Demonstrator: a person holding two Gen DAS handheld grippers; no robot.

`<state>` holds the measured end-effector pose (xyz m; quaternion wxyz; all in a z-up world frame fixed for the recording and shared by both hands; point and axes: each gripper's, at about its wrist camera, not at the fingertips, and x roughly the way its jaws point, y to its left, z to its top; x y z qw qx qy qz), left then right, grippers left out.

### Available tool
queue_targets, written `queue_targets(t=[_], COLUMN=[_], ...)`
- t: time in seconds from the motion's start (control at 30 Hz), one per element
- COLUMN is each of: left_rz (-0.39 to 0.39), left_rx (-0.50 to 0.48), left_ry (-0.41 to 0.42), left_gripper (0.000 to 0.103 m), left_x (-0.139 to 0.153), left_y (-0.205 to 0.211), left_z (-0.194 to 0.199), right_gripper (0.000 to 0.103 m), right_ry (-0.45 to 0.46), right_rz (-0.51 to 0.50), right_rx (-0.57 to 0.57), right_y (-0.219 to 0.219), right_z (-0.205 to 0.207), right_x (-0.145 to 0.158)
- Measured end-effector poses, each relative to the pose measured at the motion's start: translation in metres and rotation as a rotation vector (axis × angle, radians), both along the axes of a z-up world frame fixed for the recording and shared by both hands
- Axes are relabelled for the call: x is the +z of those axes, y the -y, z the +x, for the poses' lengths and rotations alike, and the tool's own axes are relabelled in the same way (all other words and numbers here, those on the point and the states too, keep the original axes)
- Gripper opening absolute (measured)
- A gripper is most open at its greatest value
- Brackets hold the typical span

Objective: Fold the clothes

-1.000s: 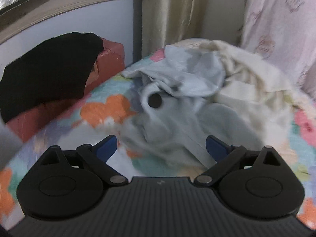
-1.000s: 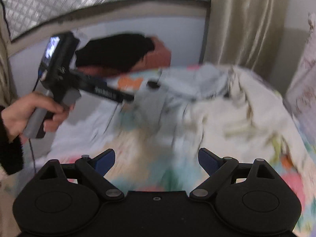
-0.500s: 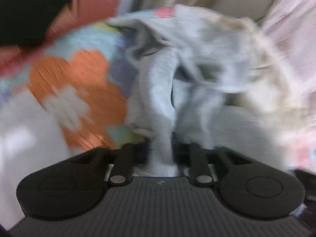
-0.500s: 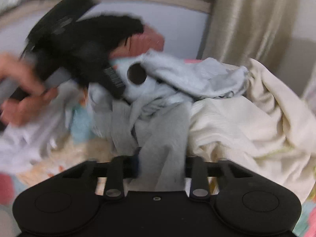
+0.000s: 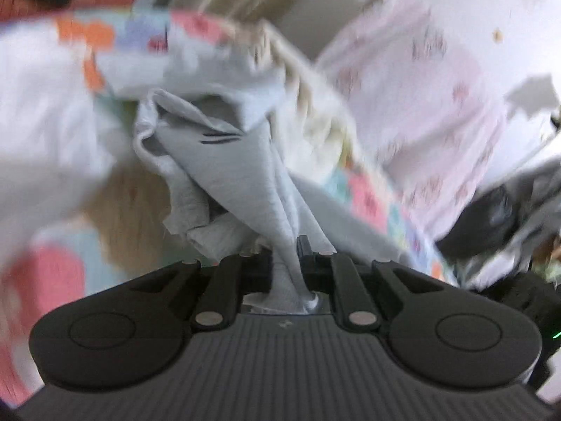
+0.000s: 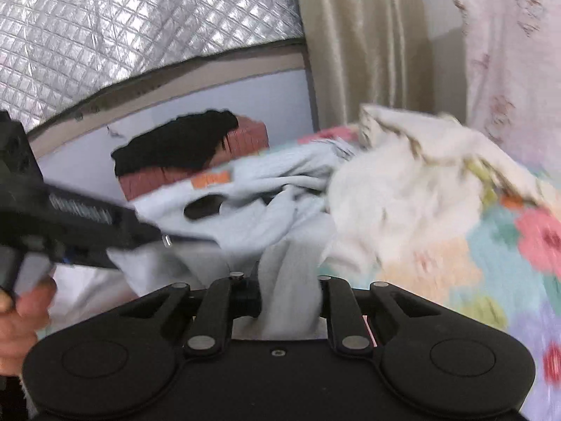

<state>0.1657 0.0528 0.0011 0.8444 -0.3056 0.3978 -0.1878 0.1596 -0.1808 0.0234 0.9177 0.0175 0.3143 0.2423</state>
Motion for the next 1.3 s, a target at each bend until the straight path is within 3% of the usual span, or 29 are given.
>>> queue_targets(t=[0.1,0.27,0.37,0.5,0.63,0.77,0.87,1.0,1.1,1.2,1.3], left_rz=[0.023,-0.045,0.024,-0.006,-0.007,-0.011,-0.018,-0.094,-0.034,-0.051,-0.046], left_rx=[-0.068,-0.098,-0.166,-0.194,-0.227,-0.284,-0.317,-0.350,-0.354,-0.345,-0.344], left_ry=[0.020,0.056,0.041,0.032,0.064,0.098,0.126,0.147,0.134,0.106,0.137], left_gripper=[0.010,0.010,0.010,0.010,0.010,0.010,0.010,0.010,0.010,0.010,0.010], left_x=[0.001,0.005,0.006,0.006,0.009,0.023,0.031,0.039,0.046,0.046,0.054], left_y=[0.012,0.016,0.036,0.042,0.053,0.067,0.076,0.079,0.090,0.096,0.096], left_z=[-0.007,-0.006,-0.003,-0.008,-0.007,-0.018,-0.026,-0.032,-0.037,-0.037,-0.040], right_gripper=[0.009,0.008,0.008,0.008,0.006,0.006,0.006,0.006,0.006,0.007,0.007], right_ry=[-0.028,-0.032,-0.037,-0.049,-0.052,-0.029,-0.017,0.013,0.031,0.028,0.034], right_rz=[0.012,0.034,0.046,-0.036,0.004,-0.054,-0.002,0.043,0.092,0.088,0.145], right_rx=[-0.041,-0.114,-0.135,-0.150,-0.177,-0.209,-0.199,-0.173,-0.160,-0.163,-0.161], right_y=[0.018,0.036,0.040,0.038,0.059,0.065,0.070,0.073,0.077,0.080,0.088], right_z=[-0.027,-0.058,-0.070,-0.081,-0.090,-0.097,-0.101,-0.107,-0.112,-0.111,-0.109], right_x=[-0.017,-0.031,-0.036,-0.045,-0.039,-0.031,-0.021,-0.005,0.010,0.014,0.015])
